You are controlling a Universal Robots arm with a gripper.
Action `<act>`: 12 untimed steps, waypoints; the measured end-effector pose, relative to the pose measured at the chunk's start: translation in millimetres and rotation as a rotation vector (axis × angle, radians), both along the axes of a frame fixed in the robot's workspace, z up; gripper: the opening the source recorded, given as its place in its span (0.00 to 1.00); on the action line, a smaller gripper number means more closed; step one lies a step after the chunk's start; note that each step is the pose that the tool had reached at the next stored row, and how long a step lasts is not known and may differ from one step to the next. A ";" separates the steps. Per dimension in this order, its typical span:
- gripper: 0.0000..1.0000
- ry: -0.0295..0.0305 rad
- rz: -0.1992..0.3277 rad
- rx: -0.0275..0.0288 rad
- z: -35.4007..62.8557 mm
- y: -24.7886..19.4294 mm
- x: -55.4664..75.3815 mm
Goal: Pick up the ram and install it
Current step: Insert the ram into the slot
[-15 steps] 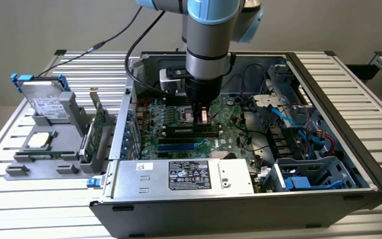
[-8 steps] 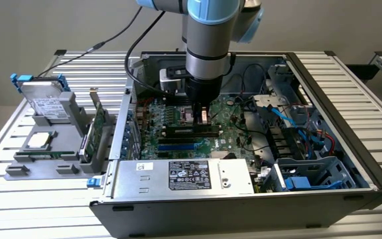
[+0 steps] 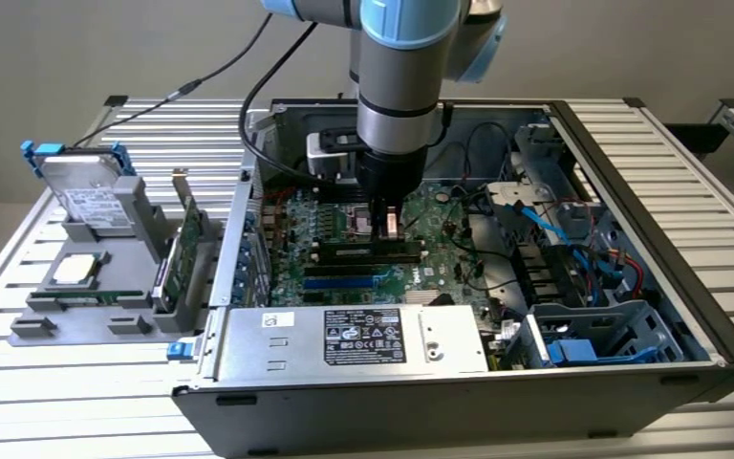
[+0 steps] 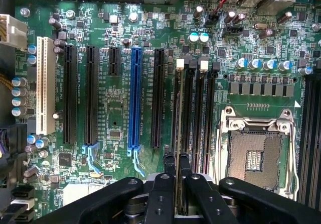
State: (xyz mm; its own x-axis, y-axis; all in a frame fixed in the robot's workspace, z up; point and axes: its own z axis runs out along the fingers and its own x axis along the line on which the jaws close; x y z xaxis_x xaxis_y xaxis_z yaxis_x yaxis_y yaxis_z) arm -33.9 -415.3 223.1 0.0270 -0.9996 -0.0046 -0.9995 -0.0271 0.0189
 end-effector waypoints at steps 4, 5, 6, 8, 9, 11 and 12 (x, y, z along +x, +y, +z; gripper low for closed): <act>0.13 0.0031 -0.002 0.0003 0.0 0.0 0.0; 0.13 0.0039 -0.003 0.0005 0.0 0.0 0.0; 0.13 0.0045 -0.003 0.0009 -0.1 0.0 0.0; 0.13 0.0057 -0.003 0.0014 -0.1 0.0 0.0; 0.13 0.0065 -0.003 0.0016 -0.1 0.1 0.0; 0.13 0.0086 -0.003 0.0019 0.0 0.0 0.0; 0.13 0.0098 -0.002 0.0019 0.0 0.0 0.1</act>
State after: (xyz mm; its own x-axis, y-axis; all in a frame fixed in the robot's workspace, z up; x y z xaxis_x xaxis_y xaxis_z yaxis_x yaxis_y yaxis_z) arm -33.8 -415.2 223.1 0.0245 -0.9997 -0.0067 -0.9993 -0.0246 0.0286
